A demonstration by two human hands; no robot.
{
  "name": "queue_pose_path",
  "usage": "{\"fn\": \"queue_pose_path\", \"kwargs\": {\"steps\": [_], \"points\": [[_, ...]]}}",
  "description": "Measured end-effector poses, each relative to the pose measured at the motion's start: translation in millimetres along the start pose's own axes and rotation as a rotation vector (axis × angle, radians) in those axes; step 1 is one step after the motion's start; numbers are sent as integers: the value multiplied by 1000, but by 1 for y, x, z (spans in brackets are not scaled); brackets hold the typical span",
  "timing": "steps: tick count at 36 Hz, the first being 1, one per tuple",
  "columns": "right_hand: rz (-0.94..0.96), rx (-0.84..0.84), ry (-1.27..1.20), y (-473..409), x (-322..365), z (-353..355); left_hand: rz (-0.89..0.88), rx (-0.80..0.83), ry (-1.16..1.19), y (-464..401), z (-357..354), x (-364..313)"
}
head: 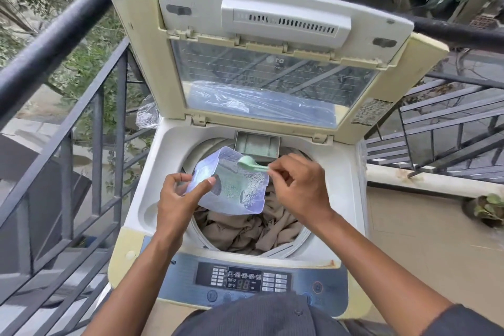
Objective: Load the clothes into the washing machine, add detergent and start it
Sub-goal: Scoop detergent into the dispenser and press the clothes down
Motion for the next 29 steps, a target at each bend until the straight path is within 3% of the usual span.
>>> {"fn": "queue_pose_path", "kwargs": {"steps": [5,15,20,29], "points": [[56,197,52,14,2,-23,-73,85,-7,7,5,-10],[339,463,390,7,28,-40,-207,113,-218,17,3,-30],[287,510,476,12,35,-42,-206,101,-202,19,6,-34],[37,572,394,17,31,-46,-242,68,-211,23,6,-33]]}}
Point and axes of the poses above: each hand's wrist, its own y-axis away from the middle knuckle, its own z-axis out of the back of the hand, x = y × z, the point moved 3 cm from there along -y, towards the middle knuckle, and after that the axes turned 6 degrees about -y, right-handed, at the moved point
